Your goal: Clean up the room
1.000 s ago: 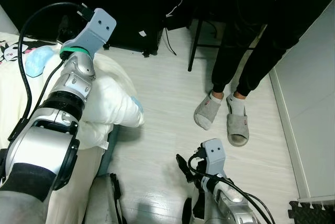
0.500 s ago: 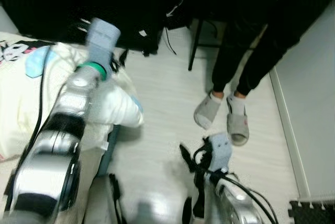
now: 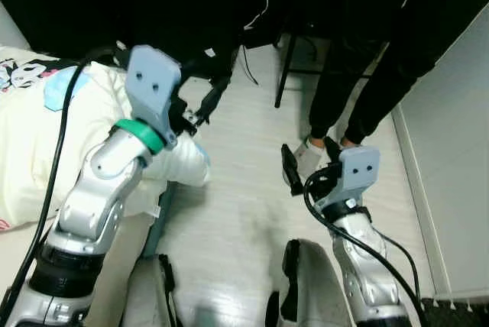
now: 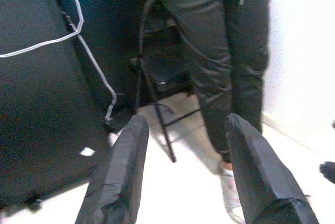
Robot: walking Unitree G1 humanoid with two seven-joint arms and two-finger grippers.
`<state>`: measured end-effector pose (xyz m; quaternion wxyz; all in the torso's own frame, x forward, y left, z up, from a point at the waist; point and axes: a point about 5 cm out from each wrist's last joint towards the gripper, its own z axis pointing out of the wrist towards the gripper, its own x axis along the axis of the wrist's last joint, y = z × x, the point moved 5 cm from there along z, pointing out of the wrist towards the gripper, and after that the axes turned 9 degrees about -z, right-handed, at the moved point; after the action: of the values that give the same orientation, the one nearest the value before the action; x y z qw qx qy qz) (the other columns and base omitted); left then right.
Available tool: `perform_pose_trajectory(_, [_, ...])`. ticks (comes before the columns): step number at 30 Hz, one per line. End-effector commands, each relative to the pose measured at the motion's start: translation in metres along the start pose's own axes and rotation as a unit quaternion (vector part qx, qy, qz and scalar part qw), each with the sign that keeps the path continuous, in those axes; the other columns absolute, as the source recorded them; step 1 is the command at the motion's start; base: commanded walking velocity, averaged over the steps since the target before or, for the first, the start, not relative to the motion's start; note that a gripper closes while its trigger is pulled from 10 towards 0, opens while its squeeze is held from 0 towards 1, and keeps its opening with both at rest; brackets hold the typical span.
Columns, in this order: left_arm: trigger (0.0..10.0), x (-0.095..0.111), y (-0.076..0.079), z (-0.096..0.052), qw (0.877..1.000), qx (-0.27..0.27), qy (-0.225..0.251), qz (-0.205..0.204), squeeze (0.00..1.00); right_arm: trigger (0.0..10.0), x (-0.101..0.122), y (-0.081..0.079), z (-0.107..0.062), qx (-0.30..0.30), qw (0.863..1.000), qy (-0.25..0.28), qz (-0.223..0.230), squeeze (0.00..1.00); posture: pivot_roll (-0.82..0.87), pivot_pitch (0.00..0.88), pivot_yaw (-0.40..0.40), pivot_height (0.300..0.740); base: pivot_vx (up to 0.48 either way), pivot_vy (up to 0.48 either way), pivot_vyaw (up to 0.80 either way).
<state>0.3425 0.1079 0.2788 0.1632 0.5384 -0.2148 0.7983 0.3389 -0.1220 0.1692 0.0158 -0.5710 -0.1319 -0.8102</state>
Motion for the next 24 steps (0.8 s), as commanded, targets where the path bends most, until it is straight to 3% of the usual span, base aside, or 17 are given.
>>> perform_pose_trajectory(1, [10.0, 0.002, 0.004, -0.004, 1.0, -0.006, -0.001, -0.011, 0.0, 10.0, -0.003, 0.0, -0.005, -0.006, 1.0, -0.01, -0.012, 0.0, 0.04, 0.2, -0.034, 0.553, 0.0, 0.0, 0.0])
perform_pose_trajectory(3, [10.0, 0.0, 0.004, -0.005, 0.999, 0.014, -0.002, -0.042, 0.0, 10.0, 0.001, 0.006, -0.004, -0.025, 1.0, -0.01, -0.005, 0.0, 0.04, 0.195, -0.038, 0.563, 0.0, 0.0, 0.0])
perform_pose_trajectory(13, [10.0, -0.008, 0.006, -0.004, 0.995, 0.059, -0.022, -0.077, 0.0, 10.0, 0.0, 0.014, -0.002, -0.034, 0.999, -0.024, -0.016, 0.0, 0.03, 0.187, -0.047, 0.588, 0.0, 0.0, 0.0])
perform_pose_trajectory(24, [10.0, -0.026, -0.005, -0.009, 0.991, 0.094, -0.05, -0.075, 0.0, 10.0, -0.003, 0.019, -0.005, -0.046, 0.998, -0.035, -0.018, 0.0, 0.03, 0.183, -0.042, 0.623, 0.0, 0.0, 0.0])
